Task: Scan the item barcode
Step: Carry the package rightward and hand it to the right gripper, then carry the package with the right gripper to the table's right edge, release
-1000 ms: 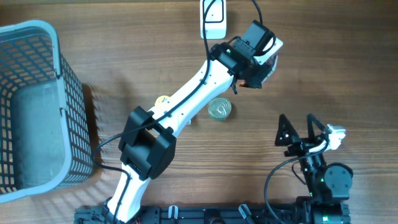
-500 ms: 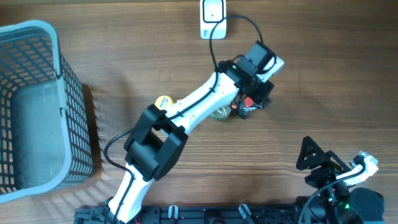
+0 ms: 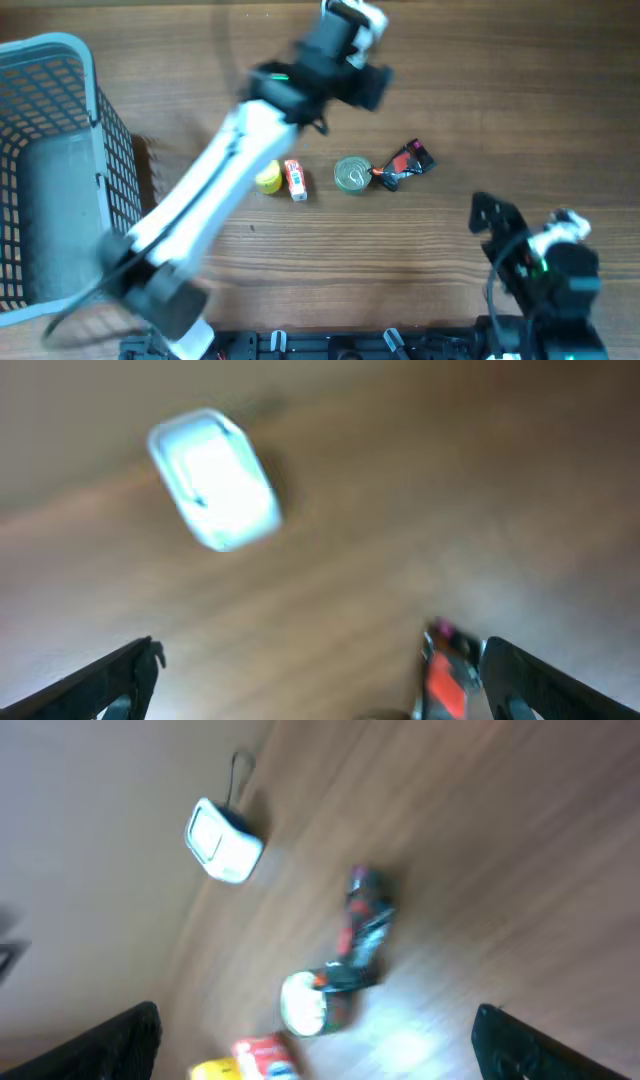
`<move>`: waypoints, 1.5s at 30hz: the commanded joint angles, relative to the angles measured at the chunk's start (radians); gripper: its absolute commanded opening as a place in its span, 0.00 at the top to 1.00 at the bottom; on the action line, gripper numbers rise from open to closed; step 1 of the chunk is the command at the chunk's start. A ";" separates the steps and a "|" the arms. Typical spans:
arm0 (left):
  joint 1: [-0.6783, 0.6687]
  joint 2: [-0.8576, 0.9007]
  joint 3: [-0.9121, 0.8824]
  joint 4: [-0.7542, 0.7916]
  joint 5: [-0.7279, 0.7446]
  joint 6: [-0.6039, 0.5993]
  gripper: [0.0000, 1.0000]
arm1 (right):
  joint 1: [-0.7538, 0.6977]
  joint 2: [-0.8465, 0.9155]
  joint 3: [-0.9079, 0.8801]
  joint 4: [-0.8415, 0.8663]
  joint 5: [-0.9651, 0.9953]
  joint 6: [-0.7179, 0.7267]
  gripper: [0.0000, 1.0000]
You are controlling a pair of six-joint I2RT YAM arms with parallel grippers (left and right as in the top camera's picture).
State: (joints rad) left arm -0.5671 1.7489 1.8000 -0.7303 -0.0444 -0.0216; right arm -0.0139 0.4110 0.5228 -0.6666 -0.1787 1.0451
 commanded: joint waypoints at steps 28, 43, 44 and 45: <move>0.349 -0.150 0.006 0.133 -0.349 0.000 0.00 | 0.169 1.046 -0.063 0.913 -0.153 0.241 0.36; 0.610 -0.150 0.006 0.177 -0.386 -0.021 0.00 | 0.220 1.174 -0.063 0.996 -0.031 0.328 0.69; 0.610 -0.150 0.006 0.177 -0.386 -0.021 0.00 | 0.220 1.192 -0.061 0.998 -0.031 0.337 0.80; 0.610 -0.150 0.006 0.176 -0.386 -0.021 0.00 | 0.220 1.208 -0.058 1.001 -0.032 0.346 0.86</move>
State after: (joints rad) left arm 0.0414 1.5970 1.8057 -0.5552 -0.4225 -0.0254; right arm 0.2024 1.5684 0.4549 0.3305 -0.2317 1.3689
